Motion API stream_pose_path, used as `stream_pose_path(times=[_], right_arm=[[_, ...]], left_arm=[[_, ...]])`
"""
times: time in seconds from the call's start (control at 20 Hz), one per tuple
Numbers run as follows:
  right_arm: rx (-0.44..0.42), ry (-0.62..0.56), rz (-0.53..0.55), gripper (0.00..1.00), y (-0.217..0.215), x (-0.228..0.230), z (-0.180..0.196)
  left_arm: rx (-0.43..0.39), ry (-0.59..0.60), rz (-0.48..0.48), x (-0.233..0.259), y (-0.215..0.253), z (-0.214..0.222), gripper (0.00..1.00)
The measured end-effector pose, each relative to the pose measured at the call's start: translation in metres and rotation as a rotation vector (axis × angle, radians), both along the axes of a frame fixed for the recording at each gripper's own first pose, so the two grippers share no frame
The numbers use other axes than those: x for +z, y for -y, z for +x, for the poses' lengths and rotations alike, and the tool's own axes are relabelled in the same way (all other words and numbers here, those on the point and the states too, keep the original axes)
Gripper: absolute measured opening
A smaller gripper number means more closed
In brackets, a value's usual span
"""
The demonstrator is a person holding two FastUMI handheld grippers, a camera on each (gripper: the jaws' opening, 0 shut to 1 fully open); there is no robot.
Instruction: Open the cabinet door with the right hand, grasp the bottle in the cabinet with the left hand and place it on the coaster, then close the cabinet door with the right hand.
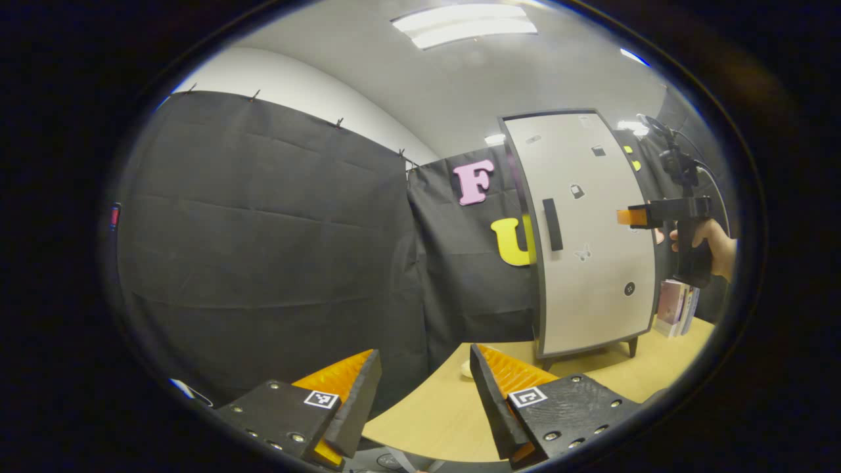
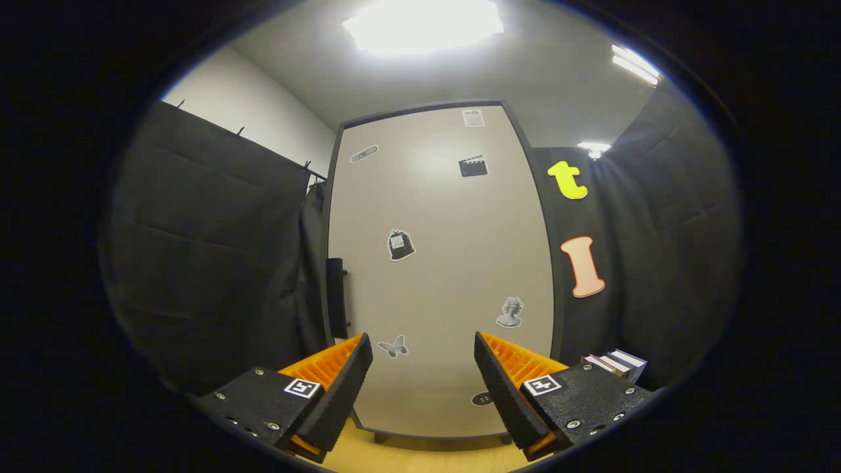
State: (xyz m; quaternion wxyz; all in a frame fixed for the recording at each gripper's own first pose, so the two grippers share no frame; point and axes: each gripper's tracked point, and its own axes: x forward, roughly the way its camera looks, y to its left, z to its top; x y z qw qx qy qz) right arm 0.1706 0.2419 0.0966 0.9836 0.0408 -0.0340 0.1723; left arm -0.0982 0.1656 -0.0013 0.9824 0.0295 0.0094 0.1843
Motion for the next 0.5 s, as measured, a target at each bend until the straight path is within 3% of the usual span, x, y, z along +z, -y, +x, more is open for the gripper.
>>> stream_pose_path(times=[0.2, 0.5], right_arm=[[0.030, 0.007, -0.013, 0.96, -0.028, 0.004, 0.012], [0.057, 0.020, -0.025, 0.96, -0.066, 0.014, 0.032]], left_arm=[[0.024, -0.005, -0.006, -0.004, -0.010, -0.008, 0.75], [0.051, -0.014, -0.012, -0.010, -0.025, -0.014, 0.75]])
